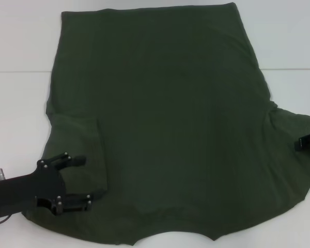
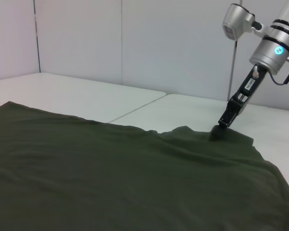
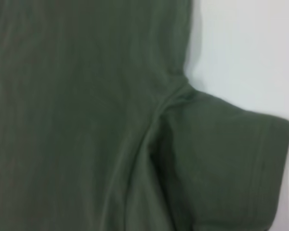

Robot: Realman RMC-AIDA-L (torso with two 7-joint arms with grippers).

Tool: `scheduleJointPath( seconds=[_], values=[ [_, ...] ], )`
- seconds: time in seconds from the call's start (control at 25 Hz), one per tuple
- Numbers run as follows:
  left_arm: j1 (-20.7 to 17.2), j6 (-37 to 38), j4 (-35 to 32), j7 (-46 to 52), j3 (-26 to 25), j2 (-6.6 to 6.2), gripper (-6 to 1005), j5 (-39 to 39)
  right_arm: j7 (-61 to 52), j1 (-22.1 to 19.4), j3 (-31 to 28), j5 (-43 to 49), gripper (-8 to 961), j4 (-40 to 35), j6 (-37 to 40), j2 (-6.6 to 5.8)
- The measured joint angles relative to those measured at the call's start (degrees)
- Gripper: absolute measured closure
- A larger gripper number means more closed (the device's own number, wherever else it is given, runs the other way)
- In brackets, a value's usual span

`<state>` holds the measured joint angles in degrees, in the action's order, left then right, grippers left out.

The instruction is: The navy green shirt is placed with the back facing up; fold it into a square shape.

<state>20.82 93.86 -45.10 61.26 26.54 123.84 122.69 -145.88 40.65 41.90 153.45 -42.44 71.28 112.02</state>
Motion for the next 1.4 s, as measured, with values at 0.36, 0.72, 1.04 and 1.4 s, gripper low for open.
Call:
scheduleJointPath(
  seconds=[0.36,0.72,1.04,1.4],
  values=[
    [-0.4,0.0,0.0,-0.5,-0.1,0.0,78,0.0,-0.5,0.7,0.1,1.6,663,0.0,-0.1,0.6],
    [-0.5,0.0,0.0,-0.6,-0.2,0.0,78,-0.1,-0.5,0.8,0.1,1.6,856,0.0,0.3,0.52],
    [-0.6,0.0,0.0,-0.6,-0.2,0.0,78,-0.1,-0.5,-0.2,-0.7,1.4,933,-2.6,1.6,-0.03],
    [-0.9,0.0,-0.1,-0.6,-0.3,0.0,79,-0.1,-0.2,-1.9,-6.2,1.0,934,-10.5,5.2,-0.83]
  ],
)
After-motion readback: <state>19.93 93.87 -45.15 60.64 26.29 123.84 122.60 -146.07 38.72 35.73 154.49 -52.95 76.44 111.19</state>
